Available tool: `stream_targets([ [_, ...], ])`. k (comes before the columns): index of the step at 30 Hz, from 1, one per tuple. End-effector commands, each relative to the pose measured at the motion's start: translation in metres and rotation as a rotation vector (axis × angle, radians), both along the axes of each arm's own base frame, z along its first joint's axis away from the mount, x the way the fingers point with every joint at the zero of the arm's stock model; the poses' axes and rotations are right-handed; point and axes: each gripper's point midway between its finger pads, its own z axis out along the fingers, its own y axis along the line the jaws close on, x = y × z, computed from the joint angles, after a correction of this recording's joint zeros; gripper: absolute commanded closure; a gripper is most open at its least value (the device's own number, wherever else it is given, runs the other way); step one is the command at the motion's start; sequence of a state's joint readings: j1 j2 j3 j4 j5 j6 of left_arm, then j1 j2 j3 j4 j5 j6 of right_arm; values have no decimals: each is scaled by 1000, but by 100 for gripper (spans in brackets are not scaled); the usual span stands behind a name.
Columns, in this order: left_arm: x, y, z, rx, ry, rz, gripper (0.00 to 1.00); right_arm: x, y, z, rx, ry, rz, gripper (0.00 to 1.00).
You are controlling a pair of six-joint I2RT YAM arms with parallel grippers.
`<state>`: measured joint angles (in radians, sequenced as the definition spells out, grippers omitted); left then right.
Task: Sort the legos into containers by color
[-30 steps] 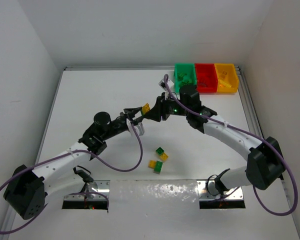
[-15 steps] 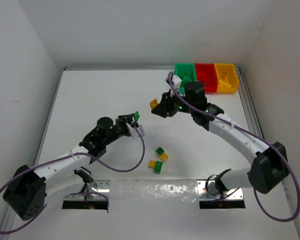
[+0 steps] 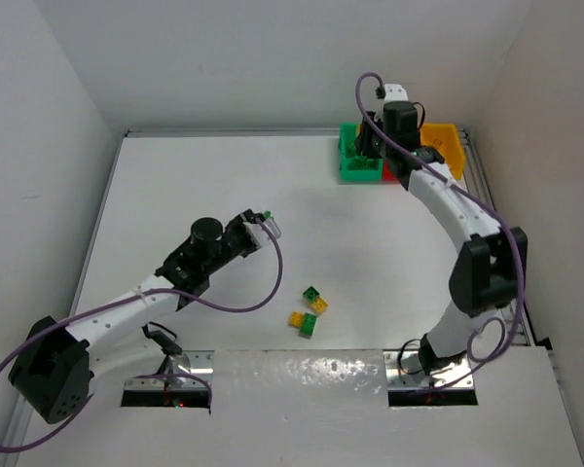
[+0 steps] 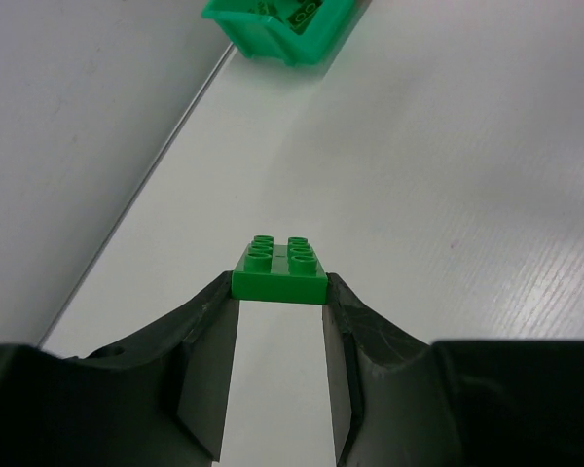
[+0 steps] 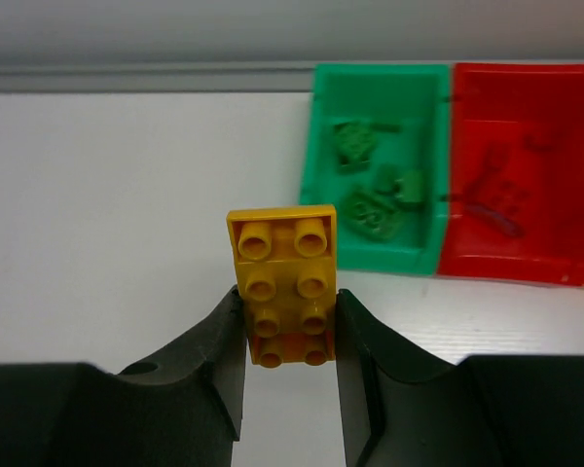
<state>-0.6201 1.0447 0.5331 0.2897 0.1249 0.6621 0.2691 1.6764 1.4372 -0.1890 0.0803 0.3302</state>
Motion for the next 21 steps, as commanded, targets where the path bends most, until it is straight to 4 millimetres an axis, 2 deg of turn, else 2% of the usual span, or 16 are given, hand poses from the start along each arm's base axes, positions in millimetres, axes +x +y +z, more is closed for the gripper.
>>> stream_targets([
  [1,0,3,17,-94,6,48,100,45,-70,-4,-50,-34,-283,100],
  [3,2,9,14,-96,8,84,100,70,-85,-12,-31,-34,-357,100],
  [4,2,11,13,-99,13,95,100,83,-94,1,-27,-65,-382,100],
  [5,3,13,12,-100,15,111,100,93,-103,-17,-63,-44,-420,100],
  [7,4,14,6,-103,29,121,100,105,-120,-20,-128,-59,-458,100],
  [8,4,15,5,-106,33,127,100,114,-126,-10,-143,-88,-480,100],
  [9,5,16,2,-106,37,135,100,121,-135,-26,-184,-68,-505,100],
  [10,7,17,-2,-105,49,145,100,126,-146,-29,-218,-62,-515,100],
  [11,8,16,-4,-108,50,149,100,133,-150,-21,-232,-83,-525,100],
  [12,10,17,-5,-107,50,155,100,138,-160,-39,-271,-58,-551,100],
  [14,14,16,-7,-116,55,165,100,144,-179,-38,-361,-70,-582,100],
  [16,20,17,-13,-105,67,177,100,144,-199,-55,-494,-41,-613,100],
  [18,31,19,-15,-105,77,198,100,146,-210,-48,-563,-64,-643,100],
  [19,34,19,-16,-104,81,205,100,144,-226,-64,-629,-24,-665,100],
  [20,41,19,-11,-112,76,213,100,146,-233,-63,-640,-40,-687,100],
  [21,44,19,-18,-102,94,220,100,145,-245,-67,-656,-31,-708,100],
])
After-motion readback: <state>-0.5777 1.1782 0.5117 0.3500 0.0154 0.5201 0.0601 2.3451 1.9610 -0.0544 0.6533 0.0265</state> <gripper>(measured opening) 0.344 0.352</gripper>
